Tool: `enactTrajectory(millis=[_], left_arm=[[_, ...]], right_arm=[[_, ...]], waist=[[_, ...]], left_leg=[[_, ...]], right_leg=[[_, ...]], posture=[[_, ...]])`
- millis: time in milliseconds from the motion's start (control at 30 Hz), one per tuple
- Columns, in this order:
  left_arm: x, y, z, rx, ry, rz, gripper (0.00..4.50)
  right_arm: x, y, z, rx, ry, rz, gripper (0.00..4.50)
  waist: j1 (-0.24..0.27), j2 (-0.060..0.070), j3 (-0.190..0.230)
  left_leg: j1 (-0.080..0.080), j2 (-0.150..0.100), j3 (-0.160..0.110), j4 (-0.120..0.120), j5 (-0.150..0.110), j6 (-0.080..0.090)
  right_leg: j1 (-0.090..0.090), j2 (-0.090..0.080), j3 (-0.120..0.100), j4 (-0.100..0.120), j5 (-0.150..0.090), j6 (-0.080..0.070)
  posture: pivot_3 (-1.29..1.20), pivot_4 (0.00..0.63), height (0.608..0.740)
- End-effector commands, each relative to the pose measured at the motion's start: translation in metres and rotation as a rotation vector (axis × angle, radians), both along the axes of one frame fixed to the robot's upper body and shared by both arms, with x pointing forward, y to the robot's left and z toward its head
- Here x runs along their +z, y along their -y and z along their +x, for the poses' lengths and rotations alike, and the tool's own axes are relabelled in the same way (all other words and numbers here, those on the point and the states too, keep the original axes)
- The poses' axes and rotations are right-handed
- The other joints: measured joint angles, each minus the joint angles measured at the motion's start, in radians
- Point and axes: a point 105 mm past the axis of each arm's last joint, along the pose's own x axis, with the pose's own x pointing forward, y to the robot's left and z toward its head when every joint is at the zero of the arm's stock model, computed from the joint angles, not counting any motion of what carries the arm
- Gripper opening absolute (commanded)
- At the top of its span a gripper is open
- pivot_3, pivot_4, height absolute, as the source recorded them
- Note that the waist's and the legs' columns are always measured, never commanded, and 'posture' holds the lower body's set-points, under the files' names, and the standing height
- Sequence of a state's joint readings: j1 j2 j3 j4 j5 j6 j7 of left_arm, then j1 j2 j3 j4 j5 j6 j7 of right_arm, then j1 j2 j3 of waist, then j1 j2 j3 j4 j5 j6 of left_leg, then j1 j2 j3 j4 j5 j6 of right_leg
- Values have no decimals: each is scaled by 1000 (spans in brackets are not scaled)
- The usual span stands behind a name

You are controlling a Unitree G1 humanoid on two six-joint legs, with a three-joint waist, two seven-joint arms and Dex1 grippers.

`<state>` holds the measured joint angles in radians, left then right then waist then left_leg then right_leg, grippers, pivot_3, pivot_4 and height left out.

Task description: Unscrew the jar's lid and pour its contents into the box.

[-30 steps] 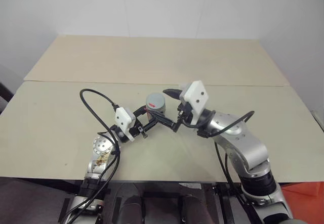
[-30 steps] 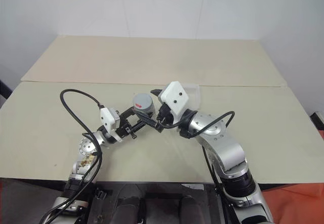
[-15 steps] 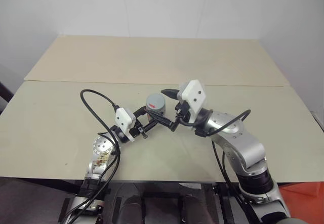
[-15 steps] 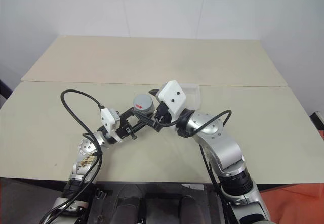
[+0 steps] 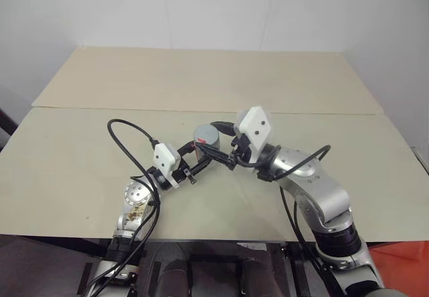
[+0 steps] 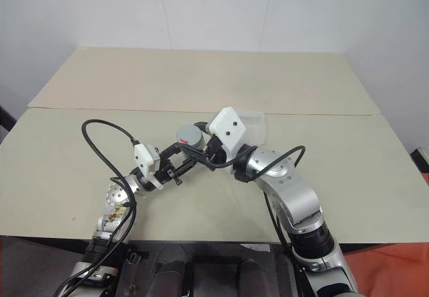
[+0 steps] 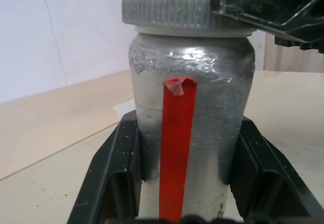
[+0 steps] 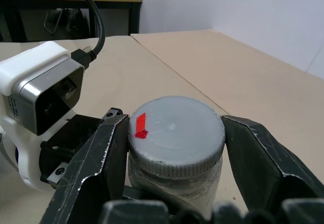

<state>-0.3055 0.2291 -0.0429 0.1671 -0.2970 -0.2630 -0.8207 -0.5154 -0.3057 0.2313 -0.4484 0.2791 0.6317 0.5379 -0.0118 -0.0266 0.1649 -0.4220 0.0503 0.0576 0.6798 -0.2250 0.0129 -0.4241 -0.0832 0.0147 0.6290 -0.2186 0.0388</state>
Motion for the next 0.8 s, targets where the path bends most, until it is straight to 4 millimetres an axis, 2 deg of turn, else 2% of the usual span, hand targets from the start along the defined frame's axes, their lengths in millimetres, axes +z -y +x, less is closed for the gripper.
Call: enactTrajectory(millis=[33,433,633,733,800], left_arm=[[11,3,-2,-15,64,-1,1919],[10,4,-1,-8,64,24,1919],[9,5,-1,-11,66,27,1919],[10,5,-1,-11,67,26,1919],[11,5,-1,-9,69,23,1919]], right_arm=[[13,-1,-2,0,64,17,2778],[42,2,-14,69,56,205,2778],[43,4,-12,66,38,215,2778],[44,11,-8,25,35,229,2778],[45,25,0,-50,37,234,2778]], waist=[[0,0,0],[0,0,0],[-1,0,0],[0,0,0],[1,0,0]], left_leg=[[0,0,0,0,0,0],[0,0,0,0,0,0],[0,0,0,0,0,0],[0,0,0,0,0,0],[0,0,0,0,0,0]], right_leg=[[0,0,0,0,0,0],[0,0,0,0,0,0],[0,0,0,0,0,0],[0,0,0,0,0,0],[0,0,0,0,0,0]], posture=[[0,150,740],[0,150,740],[0,150,740],[0,150,740],[0,150,740]])
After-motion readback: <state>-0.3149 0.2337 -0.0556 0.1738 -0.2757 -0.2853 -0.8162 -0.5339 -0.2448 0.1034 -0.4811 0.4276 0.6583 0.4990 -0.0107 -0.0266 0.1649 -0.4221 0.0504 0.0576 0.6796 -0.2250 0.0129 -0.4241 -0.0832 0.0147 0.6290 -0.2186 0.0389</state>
